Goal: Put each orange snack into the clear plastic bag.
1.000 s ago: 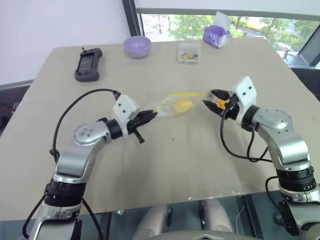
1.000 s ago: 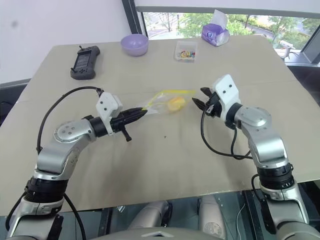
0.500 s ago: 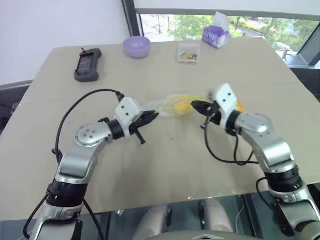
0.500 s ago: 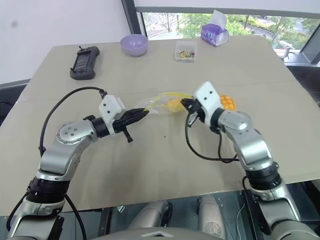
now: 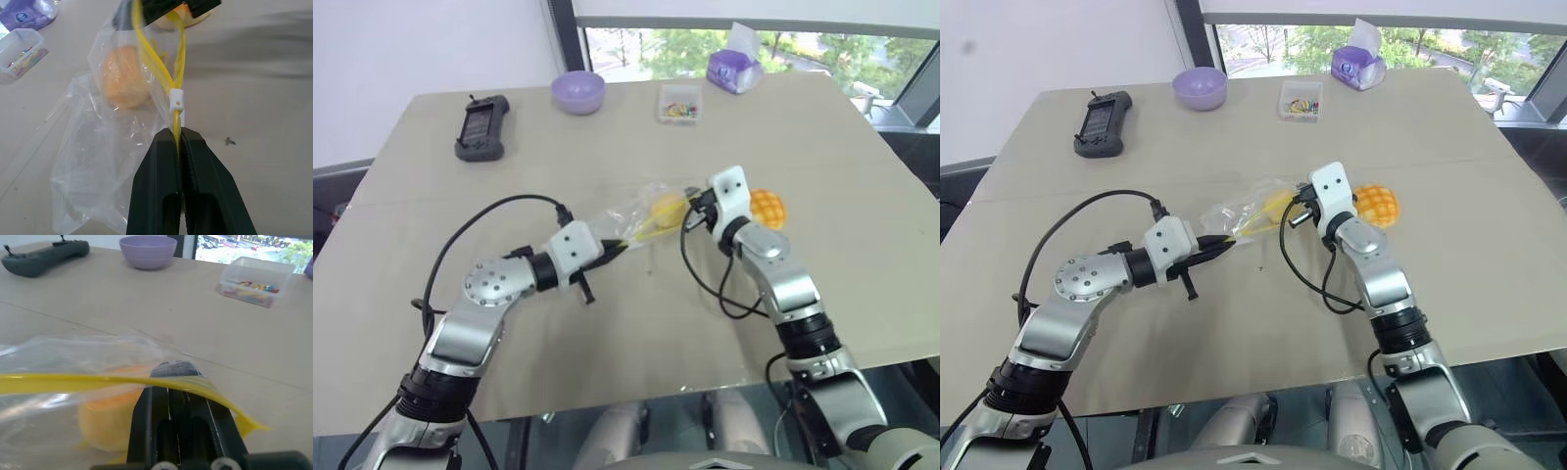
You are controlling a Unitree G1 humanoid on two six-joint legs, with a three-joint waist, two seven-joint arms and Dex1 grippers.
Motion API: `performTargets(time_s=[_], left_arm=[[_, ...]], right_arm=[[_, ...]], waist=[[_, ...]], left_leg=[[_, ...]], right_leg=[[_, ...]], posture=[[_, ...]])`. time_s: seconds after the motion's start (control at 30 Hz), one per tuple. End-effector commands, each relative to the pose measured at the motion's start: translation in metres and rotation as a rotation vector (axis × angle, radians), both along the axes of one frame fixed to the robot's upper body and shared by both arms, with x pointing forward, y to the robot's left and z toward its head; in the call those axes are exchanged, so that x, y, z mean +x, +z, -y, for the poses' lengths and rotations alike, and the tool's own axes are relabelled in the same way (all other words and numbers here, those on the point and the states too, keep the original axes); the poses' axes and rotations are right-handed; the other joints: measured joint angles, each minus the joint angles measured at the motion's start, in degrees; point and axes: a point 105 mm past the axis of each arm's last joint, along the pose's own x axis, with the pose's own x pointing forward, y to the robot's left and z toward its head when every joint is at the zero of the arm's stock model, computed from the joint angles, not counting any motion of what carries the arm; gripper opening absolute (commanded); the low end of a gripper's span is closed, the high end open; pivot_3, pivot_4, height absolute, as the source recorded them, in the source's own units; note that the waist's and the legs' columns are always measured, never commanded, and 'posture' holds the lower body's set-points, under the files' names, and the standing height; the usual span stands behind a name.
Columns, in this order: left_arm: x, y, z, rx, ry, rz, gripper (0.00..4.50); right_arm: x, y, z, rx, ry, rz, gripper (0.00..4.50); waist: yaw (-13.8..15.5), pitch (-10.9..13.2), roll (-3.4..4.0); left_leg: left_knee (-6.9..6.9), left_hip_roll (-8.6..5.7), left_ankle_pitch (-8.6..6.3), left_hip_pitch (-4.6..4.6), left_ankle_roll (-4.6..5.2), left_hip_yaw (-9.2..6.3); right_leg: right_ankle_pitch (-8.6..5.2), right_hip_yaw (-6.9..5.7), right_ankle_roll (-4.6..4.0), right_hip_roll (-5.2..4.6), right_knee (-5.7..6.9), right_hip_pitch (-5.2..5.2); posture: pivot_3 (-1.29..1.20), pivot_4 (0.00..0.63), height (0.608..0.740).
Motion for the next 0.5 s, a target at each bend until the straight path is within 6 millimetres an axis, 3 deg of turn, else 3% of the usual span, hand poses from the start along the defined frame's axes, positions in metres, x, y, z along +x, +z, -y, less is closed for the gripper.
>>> performTargets(time_s=[0.03, 0.1, 0.17, 0.33, 0.4, 0.5], left_arm=[[0.0, 0.005, -0.005, 0.019, -0.005, 0.036, 0.0], [0.001, 0.005, -0.005, 0.015, -0.002, 0.034, 0.0], [0.003, 0.005, -0.006, 0.009, 0.004, 0.032, 0.0], [0.008, 0.005, -0.008, 0.0, 0.011, 0.029, 0.0], [0.008, 0.005, -0.008, 0.002, 0.011, 0.028, 0.0], [0.009, 0.004, -0.008, 0.0, 0.016, 0.027, 0.0]], right_arm=[[-0.003, 0.007, -0.007, -0.188, 0.023, 0.189, 0.03], [-0.008, 0.0, -0.014, -0.441, 0.087, 0.368, 0.03], [-0.011, -0.007, -0.017, -0.588, 0.138, 0.473, 0.03], [-0.01, -0.011, -0.017, -0.708, 0.187, 0.555, 0.03], [-0.01, -0.006, -0.018, -0.708, 0.193, 0.578, 0.81], [-0.009, -0.003, -0.017, -0.728, 0.196, 0.595, 2.35]], waist=[[0.0, 0.0, 0.01], [0.2, 0.0, 0.02], [0.1, 0.0, 0.02], [-0.4, 0.0, 0.02], [-0.4, 0.0, 0.02], [-0.3, 0.0, 0.02]], left_leg=[[0.0, 0.0, 0.0, 0.0, 0.0, 0.01], [0.01, -0.03, 0.0, 0.01, 0.0, 0.04], [0.01, -0.07, 0.0, 0.03, 0.0, 0.05], [-0.01, 0.08, 0.0, 0.04, -0.01, 0.12], [-0.01, 0.09, 0.0, 0.04, -0.01, 0.13], [-0.01, 0.09, 0.0, 0.04, 0.0, 0.14]], right_leg=[[0.0, 0.01, 0.0, 0.0, 0.0, 0.0], [0.0, 0.03, 0.0, -0.01, 0.0, 0.0], [0.0, 0.02, 0.0, -0.01, -0.02, -0.03], [0.01, 0.08, 0.0, 0.1, 0.03, -0.03], [0.01, 0.1, 0.0, 0.12, 0.02, -0.03], [0.01, 0.12, 0.0, 0.11, -0.01, -0.02]], posture=[[0.0, 0.15, 0.74], [0.0, 0.15, 0.74], [0.0, 0.15, 0.74], [0.0, 0.15, 0.74], [0.0, 0.15, 0.74], [0.0, 0.15, 0.74]])
